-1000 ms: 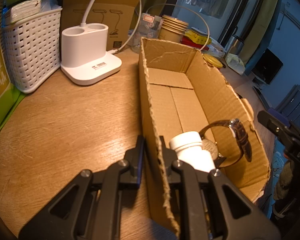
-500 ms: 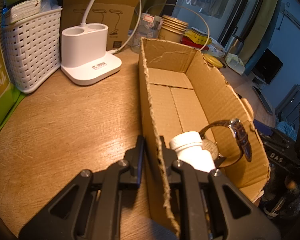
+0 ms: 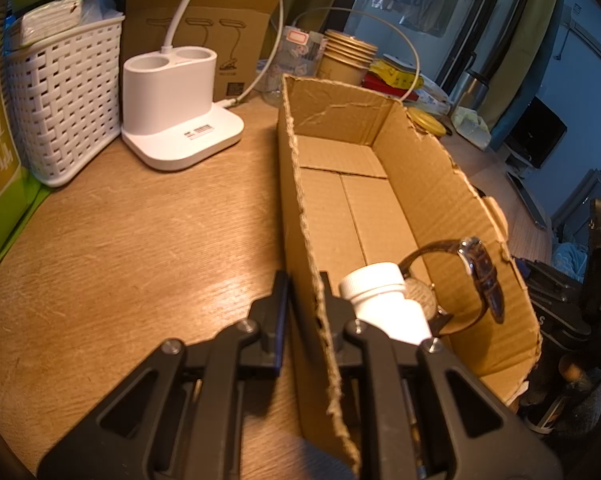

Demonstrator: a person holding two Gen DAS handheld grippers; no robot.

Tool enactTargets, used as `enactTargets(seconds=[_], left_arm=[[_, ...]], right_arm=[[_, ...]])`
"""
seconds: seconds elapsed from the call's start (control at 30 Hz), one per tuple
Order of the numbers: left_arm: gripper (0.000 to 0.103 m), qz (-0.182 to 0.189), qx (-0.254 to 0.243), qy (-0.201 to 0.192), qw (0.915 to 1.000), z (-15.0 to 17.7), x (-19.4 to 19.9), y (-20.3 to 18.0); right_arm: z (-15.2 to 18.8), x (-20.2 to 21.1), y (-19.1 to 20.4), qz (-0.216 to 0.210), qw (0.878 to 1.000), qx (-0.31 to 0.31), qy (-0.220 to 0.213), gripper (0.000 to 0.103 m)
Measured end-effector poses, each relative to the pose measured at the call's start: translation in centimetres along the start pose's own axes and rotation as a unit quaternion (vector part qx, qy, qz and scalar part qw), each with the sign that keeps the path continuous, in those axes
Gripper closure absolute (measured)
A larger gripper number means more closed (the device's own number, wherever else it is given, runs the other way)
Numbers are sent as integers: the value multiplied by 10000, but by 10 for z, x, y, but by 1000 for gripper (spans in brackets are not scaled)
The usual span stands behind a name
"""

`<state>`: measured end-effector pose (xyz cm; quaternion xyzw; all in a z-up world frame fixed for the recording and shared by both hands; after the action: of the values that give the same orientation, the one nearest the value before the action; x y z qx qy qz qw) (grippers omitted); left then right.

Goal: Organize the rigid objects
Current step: 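Open the right gripper, withdraw, and grasp the black flashlight, then lift the black flashlight with the right gripper toward the box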

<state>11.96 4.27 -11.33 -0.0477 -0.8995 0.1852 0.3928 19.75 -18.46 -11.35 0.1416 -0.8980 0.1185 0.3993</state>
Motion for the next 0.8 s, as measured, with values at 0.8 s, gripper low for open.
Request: enactTargets(seconds=[0.8], left_arm=[[89,-1,1,0,10000,0,0,0]], right_arm=[[-13,37,10,-91,9979,95,-637,82]])
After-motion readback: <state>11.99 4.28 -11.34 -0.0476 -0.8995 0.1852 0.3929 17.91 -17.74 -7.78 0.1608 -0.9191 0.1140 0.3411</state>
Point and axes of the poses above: each gripper's, at about its wrist camera, not at the fingertips, and x roughly against the way its jaws point, y to its left, z to its underside, the point moved 3 cm from there along -x, roughly the way its jaws point, and after that the axes turned 7 degrees about z, right-handed, at the moved point
